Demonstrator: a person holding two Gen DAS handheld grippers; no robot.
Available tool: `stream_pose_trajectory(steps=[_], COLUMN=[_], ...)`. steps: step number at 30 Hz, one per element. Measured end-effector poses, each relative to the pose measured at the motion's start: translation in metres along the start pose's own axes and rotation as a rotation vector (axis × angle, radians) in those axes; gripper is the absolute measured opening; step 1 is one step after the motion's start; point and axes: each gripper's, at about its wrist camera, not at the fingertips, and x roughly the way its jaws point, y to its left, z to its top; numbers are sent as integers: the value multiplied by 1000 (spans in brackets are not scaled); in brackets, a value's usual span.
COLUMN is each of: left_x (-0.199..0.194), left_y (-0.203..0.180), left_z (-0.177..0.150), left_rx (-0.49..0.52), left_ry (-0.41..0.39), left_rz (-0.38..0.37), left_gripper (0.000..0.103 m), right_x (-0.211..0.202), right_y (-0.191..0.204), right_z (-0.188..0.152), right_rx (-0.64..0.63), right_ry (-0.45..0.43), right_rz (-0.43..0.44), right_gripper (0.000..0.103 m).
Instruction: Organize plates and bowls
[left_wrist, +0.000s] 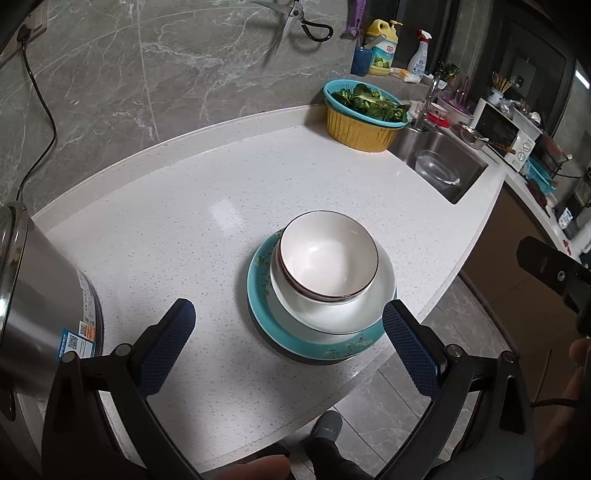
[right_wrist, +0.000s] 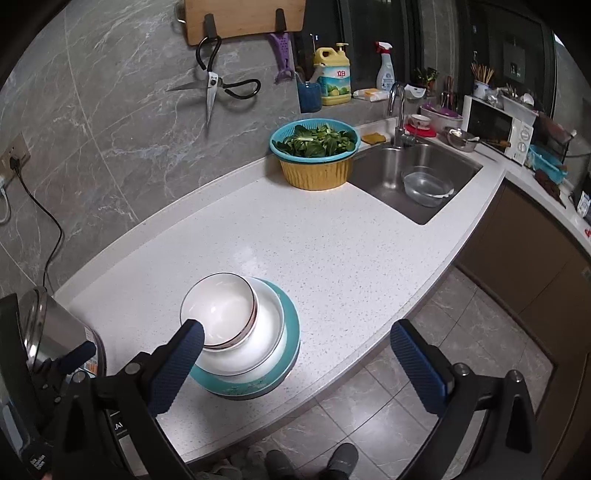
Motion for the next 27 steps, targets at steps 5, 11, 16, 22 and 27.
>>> stream_pose_trajectory(steps=[5,11,16,22,27], left_x=[0,2,1,4,6], left_y=[-1,0,2,3,3], left_z=[5,7,10,11,14], left_rx=[2,0,-6,-16,-12], left_ry=[-3,4,0,4,3], left_rz=[0,2,8,16,20], left_gripper=[103,103,103,103,103], right_x=[-3,-2,1,9,12], right_y=[6,9,13,18,19], right_z=[3,7,10,17,19], right_rx=[-29,-38,-45,-62,-62], right_ry=[-14,-19,-14,-9,-5], right_rz=[-12,-14,-7,6,7], right_gripper=[103,103,103,103,103])
